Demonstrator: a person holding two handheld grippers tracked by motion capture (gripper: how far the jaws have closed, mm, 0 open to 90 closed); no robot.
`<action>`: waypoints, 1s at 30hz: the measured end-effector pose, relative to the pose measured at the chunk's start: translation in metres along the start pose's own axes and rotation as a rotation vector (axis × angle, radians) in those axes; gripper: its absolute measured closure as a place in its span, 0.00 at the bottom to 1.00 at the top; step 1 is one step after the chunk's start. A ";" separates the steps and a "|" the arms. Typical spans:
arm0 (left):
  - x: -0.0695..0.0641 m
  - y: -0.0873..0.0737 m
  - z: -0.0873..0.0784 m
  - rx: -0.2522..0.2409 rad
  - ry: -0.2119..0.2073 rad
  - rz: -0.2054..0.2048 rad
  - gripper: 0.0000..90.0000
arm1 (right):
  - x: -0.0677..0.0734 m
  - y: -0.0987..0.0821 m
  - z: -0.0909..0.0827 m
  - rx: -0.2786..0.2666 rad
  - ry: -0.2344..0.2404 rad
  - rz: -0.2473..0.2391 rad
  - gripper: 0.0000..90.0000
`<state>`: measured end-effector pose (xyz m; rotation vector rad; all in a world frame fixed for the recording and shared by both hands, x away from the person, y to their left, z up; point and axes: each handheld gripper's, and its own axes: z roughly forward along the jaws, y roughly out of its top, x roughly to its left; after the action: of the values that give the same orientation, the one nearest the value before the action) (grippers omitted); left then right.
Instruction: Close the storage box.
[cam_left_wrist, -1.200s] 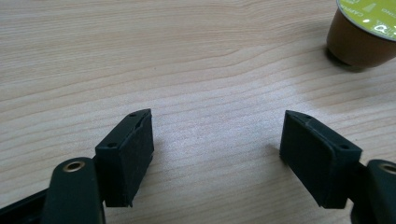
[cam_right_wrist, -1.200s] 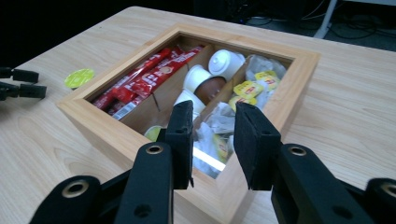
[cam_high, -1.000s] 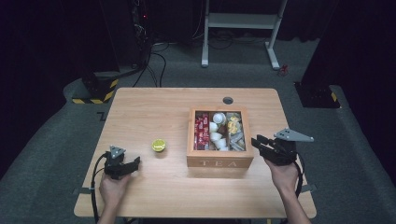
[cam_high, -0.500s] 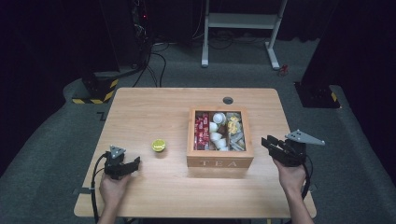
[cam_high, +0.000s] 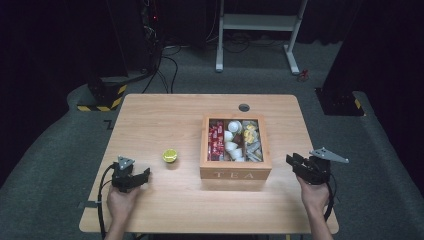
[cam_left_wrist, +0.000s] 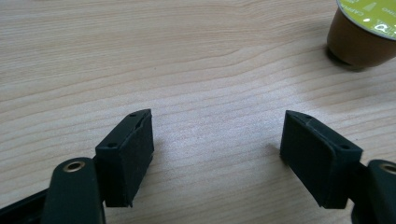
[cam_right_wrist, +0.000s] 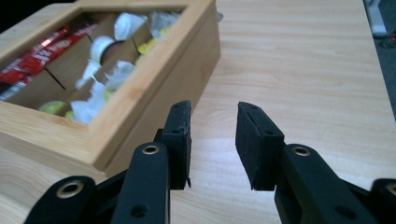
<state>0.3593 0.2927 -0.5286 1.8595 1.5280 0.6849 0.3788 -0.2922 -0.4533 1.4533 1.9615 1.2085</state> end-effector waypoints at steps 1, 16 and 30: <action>0.000 0.000 0.000 0.000 0.000 0.000 0.29 | -0.001 -0.003 0.002 0.007 -0.006 0.005 0.73; 0.000 0.000 0.000 0.000 0.001 0.001 0.29 | -0.006 -0.036 0.034 0.104 -0.102 0.001 0.68; 0.000 0.000 0.000 -0.002 0.000 -0.002 0.29 | -0.003 -0.049 0.052 0.157 -0.199 -0.067 0.54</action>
<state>0.3589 0.2923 -0.5287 1.8565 1.5285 0.6854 0.3915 -0.2777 -0.5220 1.5067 1.9869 0.8616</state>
